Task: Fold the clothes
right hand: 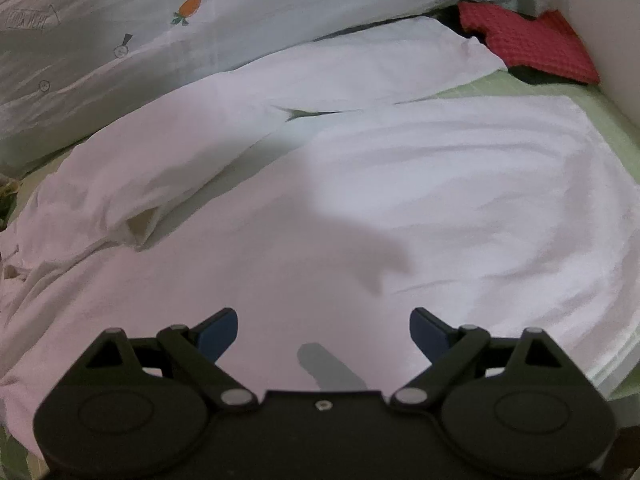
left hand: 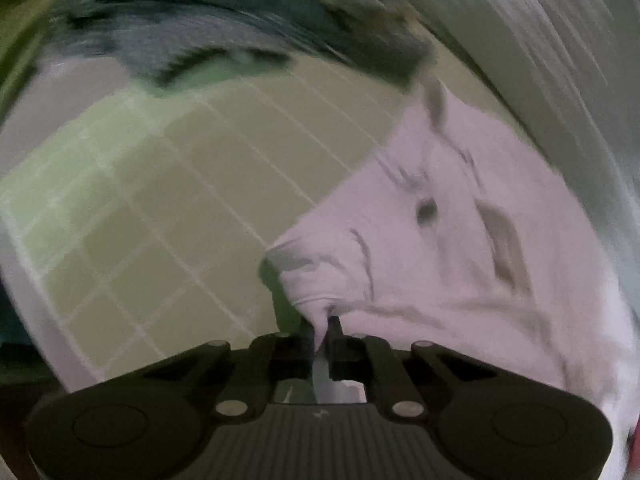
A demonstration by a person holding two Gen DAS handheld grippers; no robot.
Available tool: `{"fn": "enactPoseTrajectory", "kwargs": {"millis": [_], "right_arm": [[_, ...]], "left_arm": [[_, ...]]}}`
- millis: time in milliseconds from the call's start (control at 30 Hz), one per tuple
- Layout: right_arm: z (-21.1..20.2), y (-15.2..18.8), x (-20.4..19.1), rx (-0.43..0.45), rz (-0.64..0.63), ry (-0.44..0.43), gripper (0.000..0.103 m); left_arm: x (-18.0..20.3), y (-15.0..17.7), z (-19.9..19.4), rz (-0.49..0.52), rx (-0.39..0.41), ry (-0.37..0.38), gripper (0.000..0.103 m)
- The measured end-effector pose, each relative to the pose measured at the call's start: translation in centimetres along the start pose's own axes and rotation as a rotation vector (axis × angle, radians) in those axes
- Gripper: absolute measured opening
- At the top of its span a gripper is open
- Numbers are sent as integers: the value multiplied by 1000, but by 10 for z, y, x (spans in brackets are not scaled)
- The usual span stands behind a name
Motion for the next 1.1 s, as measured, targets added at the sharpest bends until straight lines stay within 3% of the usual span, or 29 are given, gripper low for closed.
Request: {"fn": "enactPoseTrajectory", "kwargs": {"millis": [233, 567, 1100], "right_arm": [[-20, 1, 44, 54, 110, 16, 94], [-50, 15, 152, 129, 297, 182, 99], [-37, 2, 265, 163, 203, 438, 99]], "left_arm": [[-33, -30, -17, -48, 79, -63, 7], [-27, -26, -42, -48, 143, -70, 7], [1, -24, -62, 30, 191, -169, 7]]}}
Point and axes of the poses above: each gripper's, at about its wrist camera, not at the fingertips, and z roughly the way its jaws point, x to its right, y to its underside, the point moved 9 cm from there along z, roughly the way its jaws point, and after that the axes turned 7 degrees about -y, right-handed, at the moved point
